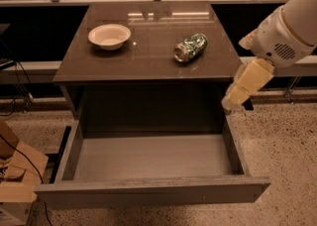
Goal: Place green can into top drawer
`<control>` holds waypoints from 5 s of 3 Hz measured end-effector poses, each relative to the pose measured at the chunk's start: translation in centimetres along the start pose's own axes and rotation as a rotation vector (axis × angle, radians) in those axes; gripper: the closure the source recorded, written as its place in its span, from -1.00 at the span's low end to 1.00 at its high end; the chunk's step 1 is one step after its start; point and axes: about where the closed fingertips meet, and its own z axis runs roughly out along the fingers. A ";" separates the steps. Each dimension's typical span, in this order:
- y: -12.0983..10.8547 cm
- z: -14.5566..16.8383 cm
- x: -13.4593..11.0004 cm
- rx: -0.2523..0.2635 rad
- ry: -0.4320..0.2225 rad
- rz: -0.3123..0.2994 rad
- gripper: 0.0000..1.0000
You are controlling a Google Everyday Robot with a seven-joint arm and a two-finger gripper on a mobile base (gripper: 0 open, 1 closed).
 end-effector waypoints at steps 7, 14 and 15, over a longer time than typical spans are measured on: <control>-9.6 11.7 -8.6 0.182 -0.342 0.190 -1.00; -19.3 21.5 -11.5 0.068 -0.535 0.448 -1.00; -20.1 23.3 -11.4 0.038 -0.501 0.507 -0.49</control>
Offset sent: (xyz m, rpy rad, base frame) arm 0.0815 0.0420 -0.0119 0.1072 0.0020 0.2156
